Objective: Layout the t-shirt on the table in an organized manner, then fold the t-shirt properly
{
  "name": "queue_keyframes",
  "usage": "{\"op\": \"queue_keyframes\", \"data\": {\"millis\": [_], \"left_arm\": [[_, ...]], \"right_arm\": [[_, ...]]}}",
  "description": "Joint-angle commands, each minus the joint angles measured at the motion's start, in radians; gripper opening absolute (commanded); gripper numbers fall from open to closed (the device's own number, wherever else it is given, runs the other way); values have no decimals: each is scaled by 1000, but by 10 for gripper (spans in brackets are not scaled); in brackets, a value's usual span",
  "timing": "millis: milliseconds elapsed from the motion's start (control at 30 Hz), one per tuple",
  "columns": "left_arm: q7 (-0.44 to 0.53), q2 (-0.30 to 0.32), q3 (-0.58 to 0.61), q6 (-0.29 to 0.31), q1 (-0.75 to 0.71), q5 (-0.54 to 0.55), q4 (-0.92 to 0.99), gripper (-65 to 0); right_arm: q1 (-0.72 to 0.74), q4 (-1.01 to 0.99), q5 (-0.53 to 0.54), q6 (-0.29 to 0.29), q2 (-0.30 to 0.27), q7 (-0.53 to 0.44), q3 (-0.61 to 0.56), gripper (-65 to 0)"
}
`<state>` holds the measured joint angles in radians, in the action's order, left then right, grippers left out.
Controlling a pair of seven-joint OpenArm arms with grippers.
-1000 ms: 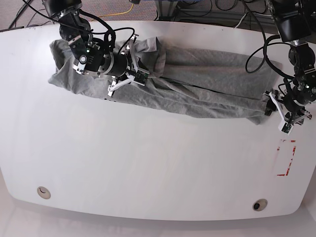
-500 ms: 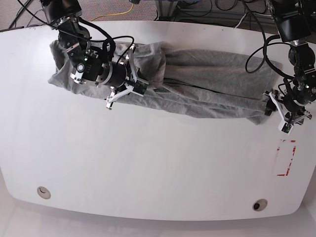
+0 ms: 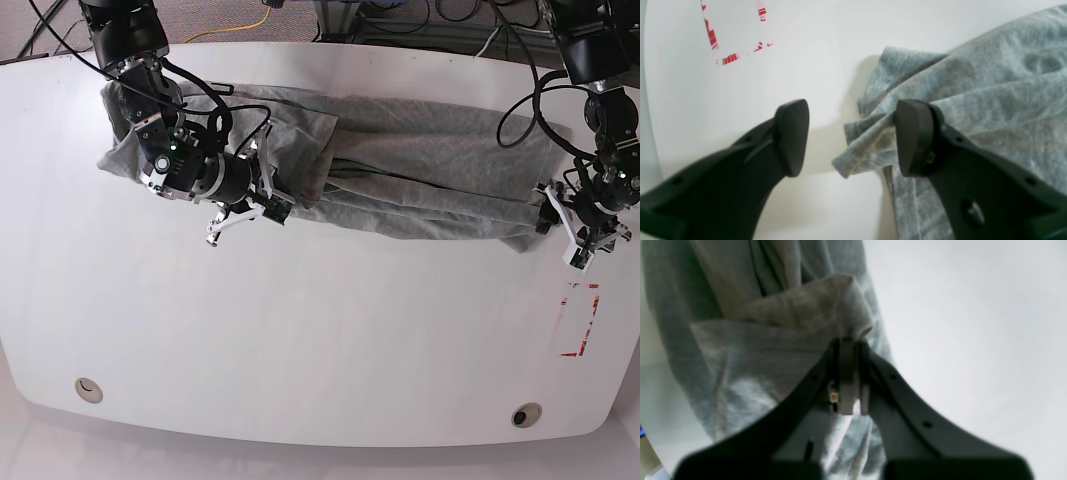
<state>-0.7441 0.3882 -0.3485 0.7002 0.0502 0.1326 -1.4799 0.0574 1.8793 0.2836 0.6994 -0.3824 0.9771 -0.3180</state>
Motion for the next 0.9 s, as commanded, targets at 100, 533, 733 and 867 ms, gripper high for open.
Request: {"op": "queue_keyframes", "data": {"millis": [100, 533, 733, 867], "left_arm": [[16, 19, -7, -2, 17, 9, -15, -264], [16, 19, -5, -2, 17, 11, -20, -264], [18, 19, -5, -2, 17, 17, -66, -264], [19, 10, -5, -2, 17, 17, -109, -264]], "right_arm": [[9, 12, 3, -1, 15, -19, 10, -380], [-3, 110, 10, -1, 23, -14, 211, -105], [-51, 118, 12, -1, 23, -19, 337, -108], [-101, 128, 69, -1, 30, -20, 395, -198]]}}
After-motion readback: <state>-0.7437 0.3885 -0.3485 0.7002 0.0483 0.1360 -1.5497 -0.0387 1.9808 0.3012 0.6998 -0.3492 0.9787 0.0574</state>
